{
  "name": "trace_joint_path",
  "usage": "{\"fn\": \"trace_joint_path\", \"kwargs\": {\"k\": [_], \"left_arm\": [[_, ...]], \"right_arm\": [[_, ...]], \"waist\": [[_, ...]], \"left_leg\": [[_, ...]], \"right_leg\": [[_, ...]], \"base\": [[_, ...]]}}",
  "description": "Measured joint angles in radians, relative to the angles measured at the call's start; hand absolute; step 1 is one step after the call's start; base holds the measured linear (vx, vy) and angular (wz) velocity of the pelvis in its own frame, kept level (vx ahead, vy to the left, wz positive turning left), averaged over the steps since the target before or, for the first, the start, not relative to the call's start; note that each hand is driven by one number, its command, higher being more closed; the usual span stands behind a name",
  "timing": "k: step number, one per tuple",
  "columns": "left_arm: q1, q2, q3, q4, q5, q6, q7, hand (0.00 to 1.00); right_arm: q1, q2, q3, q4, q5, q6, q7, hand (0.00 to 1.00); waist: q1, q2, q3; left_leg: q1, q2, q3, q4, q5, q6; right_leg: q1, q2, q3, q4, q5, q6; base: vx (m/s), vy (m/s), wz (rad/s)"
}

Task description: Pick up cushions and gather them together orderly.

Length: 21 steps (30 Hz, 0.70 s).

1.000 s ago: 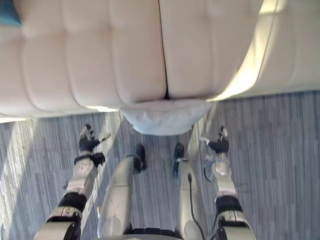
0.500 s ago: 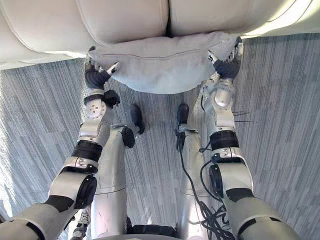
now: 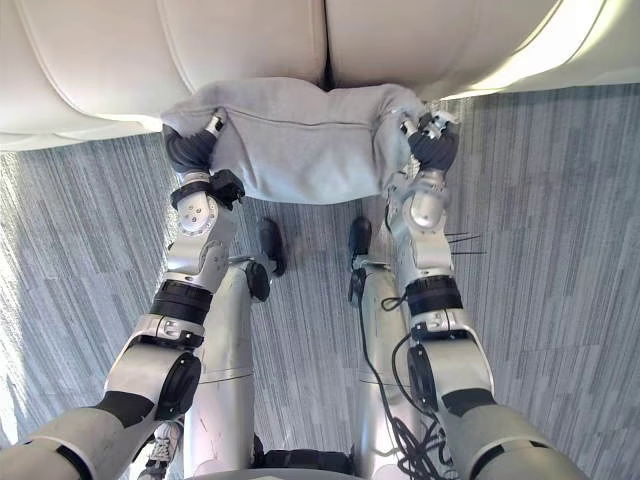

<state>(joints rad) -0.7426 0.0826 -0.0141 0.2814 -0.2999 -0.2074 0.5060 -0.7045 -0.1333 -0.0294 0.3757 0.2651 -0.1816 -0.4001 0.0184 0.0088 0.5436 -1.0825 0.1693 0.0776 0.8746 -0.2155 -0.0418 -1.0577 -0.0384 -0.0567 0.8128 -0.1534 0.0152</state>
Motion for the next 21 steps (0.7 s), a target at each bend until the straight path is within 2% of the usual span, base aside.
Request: {"fn": "trace_joint_path", "kwargs": {"k": [3,5,7,8,9,11,12,16,21], "left_arm": [[0.075,-0.007,-0.033,-0.076,0.0,-0.009,0.0,1.0],[0.176,-0.034,-0.07,-0.144,0.0,-0.019,-0.001,1.0],[0.233,-0.049,-0.104,-0.178,0.0,-0.026,-0.003,1.0],[0.314,-0.062,-0.137,-0.21,0.0,-0.038,-0.011,1.0],[0.367,-0.069,-0.147,-0.241,0.0,-0.039,-0.02,1.0],[0.444,-0.074,-0.157,-0.291,0.0,-0.05,-0.028,1.0],[0.526,-0.075,-0.158,-0.324,0.0,-0.065,-0.043,1.0],[0.668,-0.064,-0.167,-0.353,0.003,-0.087,-0.076,1.0],[0.791,-0.04,-0.17,-0.356,0.02,-0.084,-0.096,1.0]], "right_arm": [[0.094,0.019,0.009,-0.087,0.0,-0.01,0.013,1.0],[0.191,0.037,0.012,-0.168,-0.001,-0.012,0.014,1.0],[0.261,0.05,0.013,-0.225,-0.002,-0.022,0.014,1.0],[0.345,0.058,0.034,-0.271,-0.003,-0.04,0.015,1.0],[0.397,0.062,0.05,-0.311,-0.004,-0.043,0.017,1.0],[0.47,0.071,0.072,-0.378,-0.025,-0.05,0.033,1.0],[0.54,0.082,0.1,-0.416,-0.045,-0.055,0.048,1.0],[0.651,0.089,0.143,-0.438,-0.076,-0.059,0.082,1.0],[0.668,0.087,0.17,-0.439,-0.078,-0.057,0.125,1.0]], "waist": [[0.001,0.002,-0.002],[0.001,0.003,-0.034],[0.001,0.002,-0.037],[0.001,0.001,-0.099],[0.001,0.002,-0.127],[0.001,0.002,-0.131],[0.002,0.002,-0.173],[-0.001,0.006,-0.285],[0.0,0.011,-0.33]], "left_leg": [[0.116,0.001,0.001,-0.047,0.002,-0.003],[0.219,-0.004,0.007,-0.098,0.001,-0.003],[0.31,-0.012,0.009,-0.136,0.002,-0.003],[0.356,-0.019,0.012,-0.175,0.002,-0.004],[0.392,-0.025,0.015,-0.199,0.002,-0.004],[0.485,-0.032,0.027,-0.241,0.002,-0.004],[0.552,-0.037,0.037,-0.287,0.002,-0.005],[0.659,-0.049,0.041,-0.397,0.012,-0.02],[0.778,-0.048,0.062,-0.468,0.021,-0.022]], "right_leg": [[0.121,0.001,-0.013,-0.051,0.002,-0.005],[0.227,-0.001,-0.016,-0.102,0.001,-0.006],[0.318,-0.006,-0.02,-0.14,0.0,-0.004],[0.366,-0.01,-0.025,-0.18,-0.001,-0.002],[0.401,-0.013,-0.026,-0.2,-0.002,-0.001],[0.488,-0.018,-0.024,-0.236,-0.005,0.003],[0.551,-0.018,-0.023,-0.285,-0.005,0.005],[0.657,-0.016,-0.022,-0.399,0.009,0.013],[0.787,0.0,0.002,-0.519,0.043,0.017]], "base": [[0.06,-0.033,0.08],[0.09,-0.002,0.07],[0.12,0.016,0.14],[0.15,0.029,0.15],[0.17,0.03,0.12],[0.15,0.013,0.02],[0.1,-0.006,-0.05],[0.17,-0.009,0.0],[0.18,0.012,-0.15]]}}
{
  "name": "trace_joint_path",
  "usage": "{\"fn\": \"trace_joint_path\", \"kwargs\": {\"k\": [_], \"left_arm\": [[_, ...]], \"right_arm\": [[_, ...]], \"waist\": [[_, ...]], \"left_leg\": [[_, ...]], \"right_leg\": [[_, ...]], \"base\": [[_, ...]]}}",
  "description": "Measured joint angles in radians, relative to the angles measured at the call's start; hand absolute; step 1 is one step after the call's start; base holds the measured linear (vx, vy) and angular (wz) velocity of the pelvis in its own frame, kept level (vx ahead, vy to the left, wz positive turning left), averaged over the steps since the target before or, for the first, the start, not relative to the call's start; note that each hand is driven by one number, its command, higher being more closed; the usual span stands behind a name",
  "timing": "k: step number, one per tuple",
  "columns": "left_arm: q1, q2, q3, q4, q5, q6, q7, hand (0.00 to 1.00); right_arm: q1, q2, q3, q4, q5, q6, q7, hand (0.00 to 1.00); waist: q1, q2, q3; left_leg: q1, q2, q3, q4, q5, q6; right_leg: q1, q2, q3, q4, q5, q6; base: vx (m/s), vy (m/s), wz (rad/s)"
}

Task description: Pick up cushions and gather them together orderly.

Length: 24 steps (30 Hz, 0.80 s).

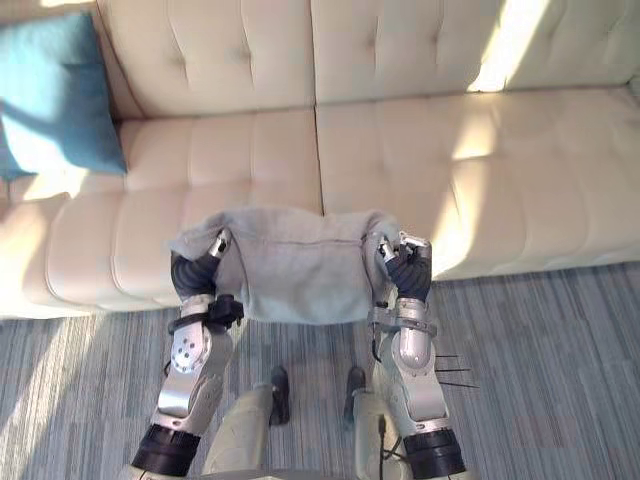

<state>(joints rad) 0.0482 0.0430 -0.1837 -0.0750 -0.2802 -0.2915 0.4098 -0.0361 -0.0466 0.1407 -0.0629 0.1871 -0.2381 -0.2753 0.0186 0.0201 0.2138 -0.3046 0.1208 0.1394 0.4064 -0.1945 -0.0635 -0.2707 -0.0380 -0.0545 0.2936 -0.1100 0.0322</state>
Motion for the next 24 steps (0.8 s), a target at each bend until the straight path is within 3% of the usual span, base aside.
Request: {"fn": "trace_joint_path", "kwargs": {"k": [4,7,8,9,10,11,14,15,16,17,18,20,21,22,24], "left_arm": [[0.081,0.0,-0.002,-0.005,0.007,0.005,-0.02,1.0],[0.108,0.003,-0.009,-0.004,0.007,0.023,-0.038,1.0],[0.119,0.011,-0.02,-0.004,0.007,0.028,-0.04,1.0],[0.123,0.015,-0.022,-0.004,0.007,0.032,-0.04,1.0],[0.133,0.022,-0.022,-0.004,0.012,0.034,-0.04,1.0],[0.131,0.023,-0.021,-0.004,0.017,0.033,-0.04,1.0],[0.129,0.031,-0.021,-0.004,0.019,0.032,-0.04,1.0],[0.129,0.046,-0.024,-0.004,0.02,0.033,-0.041,1.0],[0.129,0.054,-0.036,0.0,0.021,0.034,-0.042,1.0],[0.13,0.052,-0.047,0.006,0.022,0.034,-0.043,1.0],[0.131,0.033,-0.061,0.025,0.03,0.035,-0.064,1.0],[0.124,0.019,-0.062,0.044,0.035,0.035,-0.08,1.0],[0.118,0.015,-0.065,0.053,0.035,0.035,-0.082,1.0],[0.096,0.005,-0.081,0.092,0.034,0.036,-0.094,1.0],[0.105,-0.002,-0.094,0.115,0.033,0.037,-0.122,1.0]], "right_arm": [[-0.016,-0.003,0.033,-0.001,-0.001,0.0,0.017,1.0],[-0.018,-0.012,0.036,0.001,-0.002,0.0,0.018,1.0],[-0.019,-0.021,0.036,0.001,-0.013,0.0,0.018,1.0],[-0.019,-0.022,0.036,0.002,-0.023,0.0,0.018,1.0],[-0.018,-0.023,0.037,0.006,-0.041,0.0,0.019,1.0],[-0.02,-0.026,0.04,0.006,-0.041,-0.001,0.025,1.0],[-0.025,-0.038,0.043,0.03,-0.041,-0.001,0.038,1.0],[-0.02,-0.043,0.04,0.04,-0.041,0.002,0.039,1.0],[0.0,-0.048,0.032,0.04,-0.04,0.002,0.04,1.0],[0.014,-0.059,0.03,0.04,-0.04,0.003,0.04,1.0],[0.042,-0.085,0.016,0.04,-0.04,0.007,0.041,1.0],[0.047,-0.091,0.012,0.04,-0.04,0.014,0.041,1.0],[0.049,-0.091,0.008,0.038,-0.04,0.014,0.041,1.0],[0.065,-0.091,-0.018,0.032,-0.04,0.014,0.042,1.0],[0.094,-0.09,-0.026,-0.011,-0.039,0.014,0.041,1.0]], "waist": [[0.001,-0.001,-0.004],[-0.007,-0.002,-0.003],[-0.007,-0.008,-0.001],[-0.01,-0.01,0.0],[-0.021,-0.009,-0.006],[-0.02,-0.004,-0.013],[-0.027,-0.013,-0.018],[-0.037,-0.021,-0.023],[-0.051,-0.025,-0.027],[-0.059,-0.014,-0.031],[-0.059,0.031,-0.053],[-0.061,0.043,-0.059],[-0.063,0.043,-0.059],[-0.062,0.046,-0.057],[-0.057,0.047,-0.056]], "left_leg": [[0.072,-0.01,0.016,-0.01,-0.041,0.028],[0.121,-0.017,0.015,0.01,-0.093,0.036],[0.165,-0.04,0.005,0.019,-0.122,0.049],[0.181,-0.047,-0.001,0.02,-0.131,0.061],[0.2,-0.051,-0.012,0.019,-0.141,0.078],[0.199,-0.051,-0.033,0.018,-0.148,0.079],[0.21,-0.05,-0.075,-0.017,-0.152,0.081],[0.224,-0.058,-0.099,-0.039,-0.157,0.07],[0.245,-0.07,-0.135,-0.041,-0.176,0.028],[0.255,-0.066,-0.157,-0.042,-0.186,0.01],[0.27,-0.038,-0.181,-0.06,-0.175,-0.02],[0.26,-0.014,-0.222,-0.03,-0.121,-0.111],[0.241,-0.011,-0.227,0.015,-0.107,-0.137],[0.164,0.002,-0.215,0.194,-0.047,-0.17],[0.086,0.045,-0.135,0.405,-0.043,-0.144]], "right_leg": [[0.033,0.002,0.03,0.031,-0.007,0.016],[-0.022,-0.016,0.045,0.246,-0.031,0.052],[-0.065,-0.043,0.051,0.42,-0.022,0.06],[-0.089,-0.052,0.053,0.484,-0.004,0.05],[-0.111,-0.052,0.051,0.513,-0.047,0.034],[-0.135,-0.051,0.036,0.457,-0.076,0.032],[-0.165,-0.034,0.026,0.196,-0.044,0.041],[-0.151,-0.028,0.031,0.022,0.013,0.039],[-0.136,-0.028,0.051,-0.039,0.112,0.032],[-0.13,-0.025,0.059,-0.028,0.163,0.026],[-0.136,-0.002,0.034,0.019,0.158,-0.004],[-0.126,0.016,0.004,0.034,0.126,-0.038],[-0.112,0.018,-0.002,0.025,0.12,-0.045],[-0.047,0.02,-0.022,-0.018,0.107,-0.05],[0.044,0.025,-0.032,-0.078,0.101,-0.059]], "base": [[0.11,0.056,-0.27],[0.04,0.075,-0.07],[0.06,0.075,0.28],[0.11,0.058,0.4],[0.11,0.025,0.45],[0.17,-0.014,0.51],[0.17,-0.07,0.48],[0.4,-0.224,0.72],[0.44,-0.257,0.8],[0.51,-0.264,0.71],[0.48,-0.189,0.42],[0.43,-0.162,0.2],[0.39,-0.179,0.28],[0.38,-0.15,0.31],[0.39,-0.072,0.19]]}}
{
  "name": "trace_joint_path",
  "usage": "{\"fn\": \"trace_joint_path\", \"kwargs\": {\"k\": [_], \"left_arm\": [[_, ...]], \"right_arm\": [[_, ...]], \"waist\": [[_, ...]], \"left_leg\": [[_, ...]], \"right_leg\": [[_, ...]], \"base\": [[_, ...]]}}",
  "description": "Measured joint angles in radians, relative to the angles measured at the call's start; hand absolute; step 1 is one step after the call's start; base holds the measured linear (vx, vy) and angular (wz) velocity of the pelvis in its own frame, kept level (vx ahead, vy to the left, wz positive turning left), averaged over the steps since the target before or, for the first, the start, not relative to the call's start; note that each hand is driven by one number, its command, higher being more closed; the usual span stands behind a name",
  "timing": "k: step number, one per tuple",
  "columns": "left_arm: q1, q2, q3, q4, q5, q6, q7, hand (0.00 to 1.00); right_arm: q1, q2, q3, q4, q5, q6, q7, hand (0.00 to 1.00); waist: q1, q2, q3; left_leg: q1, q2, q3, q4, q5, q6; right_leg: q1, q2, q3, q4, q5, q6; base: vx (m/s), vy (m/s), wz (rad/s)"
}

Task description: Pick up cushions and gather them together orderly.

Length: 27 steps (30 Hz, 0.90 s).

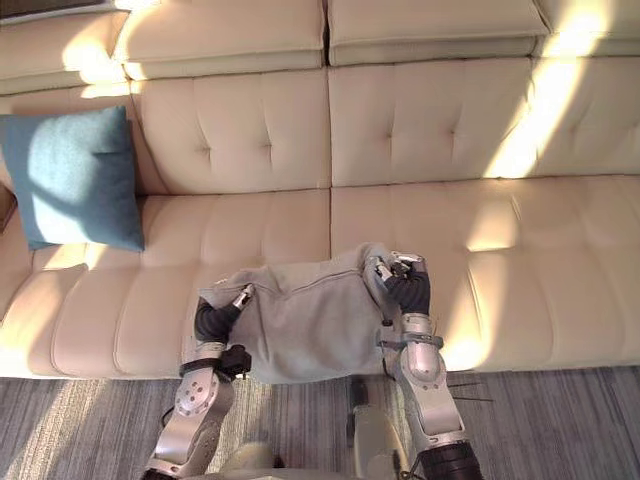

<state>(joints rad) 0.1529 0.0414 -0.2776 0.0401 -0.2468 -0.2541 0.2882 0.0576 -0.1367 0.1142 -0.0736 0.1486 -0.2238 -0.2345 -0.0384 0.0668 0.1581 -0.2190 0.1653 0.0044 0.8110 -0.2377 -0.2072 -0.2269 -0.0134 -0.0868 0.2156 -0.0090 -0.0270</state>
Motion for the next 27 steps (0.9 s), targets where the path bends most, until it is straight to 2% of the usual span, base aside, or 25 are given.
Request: {"fn": "trace_joint_path", "kwargs": {"k": [2,3,4,5,6,7,8,10,12,15,19,23,27], "left_arm": [[0.007,-0.008,-0.003,0.001,0.0,0.002,-0.005,1.0],[0.003,-0.008,-0.003,0.001,0.0,0.003,-0.006,1.0],[-0.003,-0.008,-0.003,0.001,0.0,0.005,-0.009,1.0],[-0.018,-0.008,-0.01,0.001,0.003,0.01,-0.014,1.0],[-0.024,-0.008,-0.014,0.001,0.004,0.011,-0.015,1.0],[-0.036,-0.008,-0.021,0.003,0.005,0.011,-0.014,1.0],[-0.053,0.006,-0.022,0.016,0.022,0.014,-0.011,1.0],[-0.085,0.018,-0.022,0.013,0.062,0.014,0.001,1.0],[-0.121,0.036,-0.022,0.011,0.085,0.014,0.016,1.0],[-0.213,0.069,-0.015,0.008,0.112,0.014,0.049,1.0],[-0.362,0.111,0.011,0.013,0.125,0.014,0.113,1.0],[-0.657,0.166,0.058,0.114,0.165,0.014,0.211,1.0],[-0.896,0.218,0.099,0.217,0.183,0.013,0.27,1.0]], "right_arm": [[0.02,0.007,0.003,-0.088,0.0,-0.006,-0.001,1.0],[0.018,0.009,0.002,-0.106,0.0,-0.008,-0.001,1.0],[0.011,0.012,0.003,-0.123,0.0,-0.015,-0.002,1.0],[-0.008,0.01,0.0,-0.124,0.0,-0.035,-0.004,1.0],[-0.016,0.009,-0.001,-0.121,0.0,-0.039,-0.005,1.0],[-0.033,0.012,-0.006,-0.109,-0.001,-0.043,-0.007,1.0],[-0.035,0.034,-0.01,-0.09,-0.001,-0.041,-0.008,1.0],[-0.041,0.051,-0.028,-0.086,-0.003,-0.041,-0.008,1.0],[-0.088,0.055,-0.026,-0.053,-0.003,-0.039,-0.013,1.0],[-0.196,0.061,-0.024,0.013,-0.007,-0.036,-0.042,1.0],[-0.366,0.057,-0.023,0.065,-0.042,-0.035,-0.1,1.0],[-0.632,0.032,-0.033,0.145,-0.074,-0.036,-0.169,1.0],[-0.848,0.008,-0.067,0.225,-0.083,-0.04,-0.211,1.0]], "waist": [[0.003,0.001,0.0],[0.004,0.001,0.0],[0.007,0.002,-0.001],[0.009,0.001,0.0],[0.009,0.005,-0.002],[0.01,0.032,-0.002],[0.013,0.017,-0.005],[0.012,0.003,-0.004],[0.021,-0.003,-0.003],[0.027,-0.008,0.001],[0.023,-0.025,0.024],[0.02,-0.054,0.081],[0.024,-0.056,0.142]], "left_leg": [[-0.07,0.03,0.089,0.042,-0.039,0.068],[-0.09,0.035,0.104,0.024,-0.05,0.087],[-0.115,0.036,0.116,-0.037,-0.061,0.106],[-0.124,0.01,0.108,-0.215,-0.054,0.109],[-0.119,0.002,0.101,-0.31,-0.024,0.112],[-0.108,-0.001,0.079,-0.45,0.135,0.138],[-0.1,-0.018,0.091,-0.465,0.142,0.138],[-0.097,-0.056,0.118,-0.5,0.157,0.162],[-0.098,-0.077,0.15,-0.527,0.167,0.177],[-0.132,-0.09,0.177,-0.542,0.174,0.189],[-0.166,-0.091,0.191,-0.562,0.198,0.193],[-0.203,-0.076,0.184,-0.57,0.23,0.188],[-0.224,-0.078,0.174,-0.601,0.27,0.187]], "right_leg": [[0.057,-0.007,0.001,-0.057,-0.002,-0.003],[0.067,-0.008,0.002,-0.072,-0.002,-0.002],[0.072,-0.011,0.003,-0.083,-0.001,-0.001],[0.069,-0.024,0.008,-0.086,-0.001,0.015],[0.065,-0.025,0.014,-0.086,-0.001,0.025],[0.064,-0.006,0.038,-0.09,-0.003,0.054],[0.062,-0.019,0.066,-0.102,0.01,0.073],[0.046,-0.054,0.102,-0.117,0.015,0.081],[0.018,-0.073,0.141,-0.119,0.022,0.092],[-0.019,-0.086,0.184,-0.161,0.054,0.113],[-0.059,-0.079,0.203,-0.188,0.092,0.112],[-0.098,-0.061,0.202,-0.187,0.117,0.103],[-0.131,-0.057,0.196,-0.18,0.129,0.107]], "base": [[0.24,0.021,0.04],[0.14,0.053,0.0],[0.11,0.138,-0.06],[0.1,0.165,-0.12],[0.11,0.242,-0.32],[0.11,0.246,-0.37],[0.11,0.24,-0.31],[0.1,0.245,-0.06],[0.03,0.188,-0.3],[-0.02,0.093,-0.3],[-0.06,0.005,-0.17],[-0.08,-0.053,-0.01],[-0.1,-0.056,0.08]]}}
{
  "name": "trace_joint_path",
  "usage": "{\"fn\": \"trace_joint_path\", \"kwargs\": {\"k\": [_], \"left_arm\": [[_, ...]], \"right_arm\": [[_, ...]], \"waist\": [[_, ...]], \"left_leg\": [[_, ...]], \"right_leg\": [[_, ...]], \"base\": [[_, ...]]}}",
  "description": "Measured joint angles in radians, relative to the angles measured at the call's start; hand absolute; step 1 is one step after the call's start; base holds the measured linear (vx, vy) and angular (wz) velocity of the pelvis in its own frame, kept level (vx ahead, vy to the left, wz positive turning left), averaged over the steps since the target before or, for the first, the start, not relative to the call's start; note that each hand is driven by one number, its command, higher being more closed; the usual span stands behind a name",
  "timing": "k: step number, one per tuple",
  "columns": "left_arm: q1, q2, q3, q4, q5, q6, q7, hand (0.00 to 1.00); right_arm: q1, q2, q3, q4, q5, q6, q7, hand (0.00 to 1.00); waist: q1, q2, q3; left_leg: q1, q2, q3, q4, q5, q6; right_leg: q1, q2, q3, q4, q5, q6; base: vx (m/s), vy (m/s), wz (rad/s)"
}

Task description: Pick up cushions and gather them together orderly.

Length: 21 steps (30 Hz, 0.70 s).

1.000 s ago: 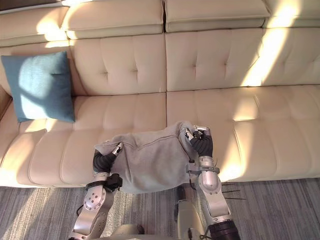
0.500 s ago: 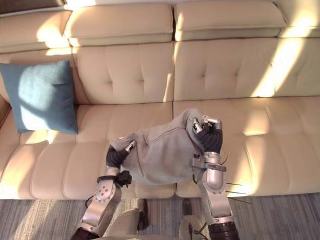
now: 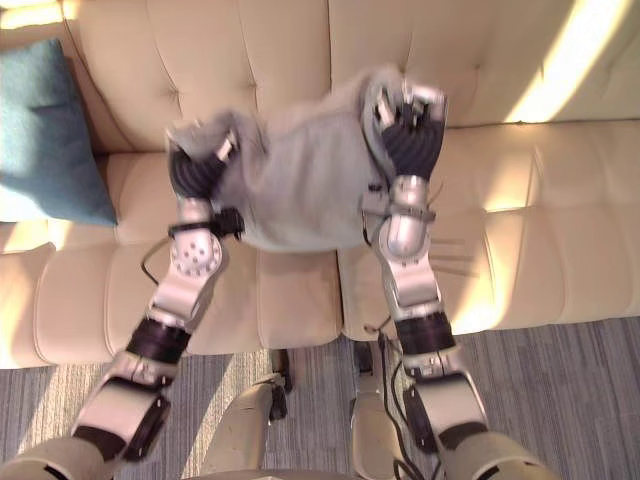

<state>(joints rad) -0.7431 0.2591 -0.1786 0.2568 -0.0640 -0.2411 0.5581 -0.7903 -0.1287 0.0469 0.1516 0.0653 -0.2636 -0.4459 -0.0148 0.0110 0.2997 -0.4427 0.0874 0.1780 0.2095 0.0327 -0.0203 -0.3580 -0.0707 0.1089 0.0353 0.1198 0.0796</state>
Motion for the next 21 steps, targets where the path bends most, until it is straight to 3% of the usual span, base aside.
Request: {"fn": "trace_joint_path", "kwargs": {"k": [2,8,15,16,21], "left_arm": [[-0.148,0.03,0.028,0.075,0.008,0.0,0.034,1.0],[-0.352,0.061,0.067,0.259,-0.014,-0.002,0.055,1.0],[-0.388,0.051,0.075,0.351,-0.095,-0.011,0.028,1.0],[-0.397,0.046,0.078,0.361,-0.101,-0.014,0.025,0.0],[-0.469,0.043,0.129,0.423,-0.164,-0.032,0.008,0.0]], "right_arm": [[-0.134,-0.004,-0.036,0.09,0.0,-0.001,-0.029,1.0],[-0.286,-0.022,-0.081,0.256,0.001,0.01,-0.061,1.0],[-0.322,-0.018,-0.092,0.299,-0.004,0.047,-0.08,1.0],[-0.323,-0.018,-0.098,0.299,-0.016,0.047,-0.08,0.0],[-0.388,-0.035,-0.125,0.338,-0.037,0.056,-0.084,0.0]], "waist": [[0.001,-0.001,0.04],[0.001,-0.002,0.108],[-0.003,0.0,0.135],[-0.003,0.0,0.135],[-0.002,-0.001,0.136]], "left_leg": [[-0.023,0.001,-0.004,-0.011,0.02,0.0],[-0.042,-0.002,-0.007,-0.069,0.066,-0.005],[-0.073,0.0,-0.013,-0.109,0.09,-0.011],[-0.073,0.0,-0.013,-0.109,0.09,-0.011],[-0.086,-0.003,-0.013,-0.15,0.116,-0.013]], "right_leg": [[-0.035,0.005,0.0,0.019,0.001,0.001],[-0.085,0.009,-0.001,0.033,0.007,-0.001],[-0.133,0.017,0.001,0.035,0.008,-0.003],[-0.133,0.017,0.003,0.035,0.008,-0.003],[-0.165,0.017,0.006,0.036,0.008,-0.003]], "base": [[-0.09,-0.047,0.05],[-0.03,-0.043,0.02],[0.01,-0.032,0.02],[0.0,0.0,0.0],[0.0,0.0,0.0]]}}
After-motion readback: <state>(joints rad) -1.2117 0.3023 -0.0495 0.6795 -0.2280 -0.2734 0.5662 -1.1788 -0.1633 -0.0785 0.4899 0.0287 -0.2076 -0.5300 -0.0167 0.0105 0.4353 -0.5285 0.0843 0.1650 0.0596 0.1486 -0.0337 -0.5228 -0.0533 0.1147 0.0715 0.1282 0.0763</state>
